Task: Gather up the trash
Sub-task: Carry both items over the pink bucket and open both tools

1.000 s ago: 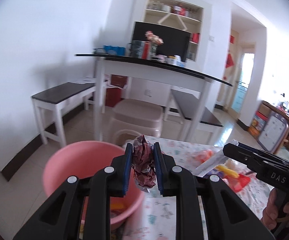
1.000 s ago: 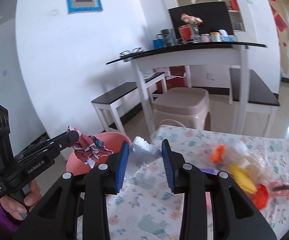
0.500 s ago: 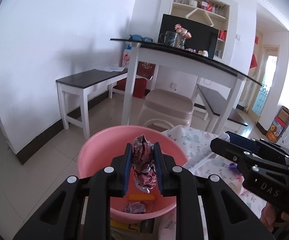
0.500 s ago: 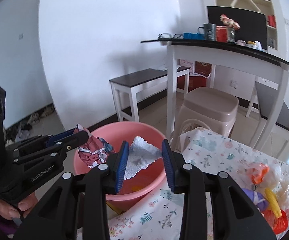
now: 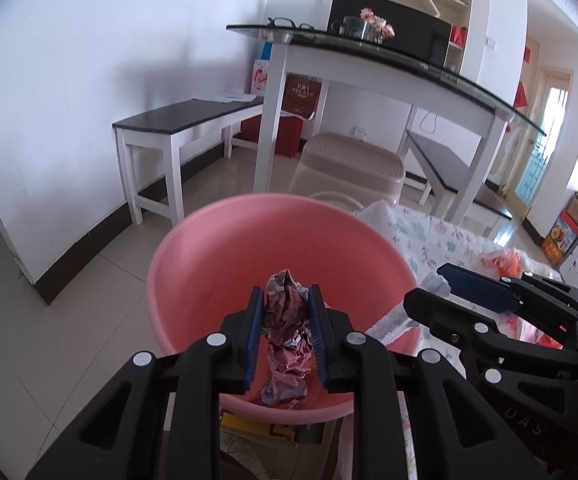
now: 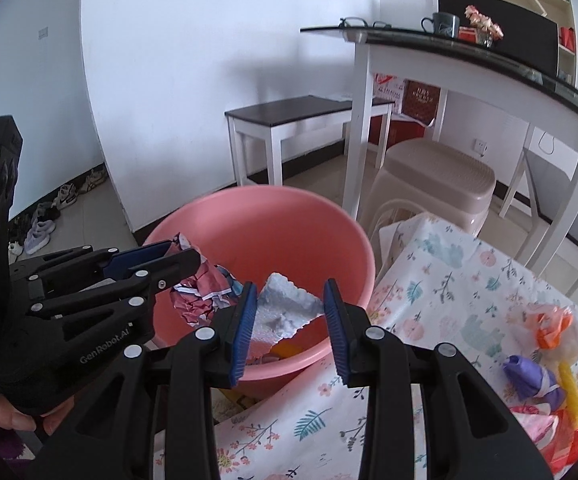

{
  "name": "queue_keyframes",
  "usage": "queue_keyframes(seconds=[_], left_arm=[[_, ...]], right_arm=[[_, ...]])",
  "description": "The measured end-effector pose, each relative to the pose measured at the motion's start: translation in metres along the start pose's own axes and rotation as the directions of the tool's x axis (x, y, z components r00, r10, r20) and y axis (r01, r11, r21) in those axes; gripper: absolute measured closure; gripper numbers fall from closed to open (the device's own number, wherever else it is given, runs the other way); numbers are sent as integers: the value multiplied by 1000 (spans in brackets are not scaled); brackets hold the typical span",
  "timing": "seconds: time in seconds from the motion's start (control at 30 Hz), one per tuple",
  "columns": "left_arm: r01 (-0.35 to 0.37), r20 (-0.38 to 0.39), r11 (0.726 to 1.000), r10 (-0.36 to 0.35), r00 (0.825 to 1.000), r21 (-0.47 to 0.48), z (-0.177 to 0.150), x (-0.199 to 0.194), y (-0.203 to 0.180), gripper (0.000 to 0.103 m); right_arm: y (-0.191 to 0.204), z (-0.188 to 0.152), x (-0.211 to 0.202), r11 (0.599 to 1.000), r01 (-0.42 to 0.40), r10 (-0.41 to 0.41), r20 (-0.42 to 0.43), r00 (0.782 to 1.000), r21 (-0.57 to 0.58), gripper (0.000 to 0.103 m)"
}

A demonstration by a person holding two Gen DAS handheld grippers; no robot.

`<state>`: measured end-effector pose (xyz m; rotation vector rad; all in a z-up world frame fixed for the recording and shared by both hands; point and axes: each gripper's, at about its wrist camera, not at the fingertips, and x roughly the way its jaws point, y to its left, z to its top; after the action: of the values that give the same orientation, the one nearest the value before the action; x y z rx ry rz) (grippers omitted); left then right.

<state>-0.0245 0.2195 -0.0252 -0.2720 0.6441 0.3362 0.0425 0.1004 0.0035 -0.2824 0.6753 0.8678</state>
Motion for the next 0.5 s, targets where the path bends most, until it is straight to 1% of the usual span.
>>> queue_keyframes(seconds=[0.17,0.27,0.37,0.5], left_arm=[[-8,-27,1000,8,1000,5,-4,5,-3,78],[-15,-32,1000,15,999,4,-5,4,-3,68],[-15,-27,1000,15,1000,0,-4,1,-2,63],[-23,-16,1000,23,1000,-8,-1,-4,-2,61]], right_arm=[[1,-5,7,1000,-19,19,-40,999,5,67],[0,-6,11,999,-37,39,-63,997,27,67],[-3,-6,12,996,-68,71,-72,995,53,67],[-4,-6,10,995,-79,83,-69,994,63,67]])
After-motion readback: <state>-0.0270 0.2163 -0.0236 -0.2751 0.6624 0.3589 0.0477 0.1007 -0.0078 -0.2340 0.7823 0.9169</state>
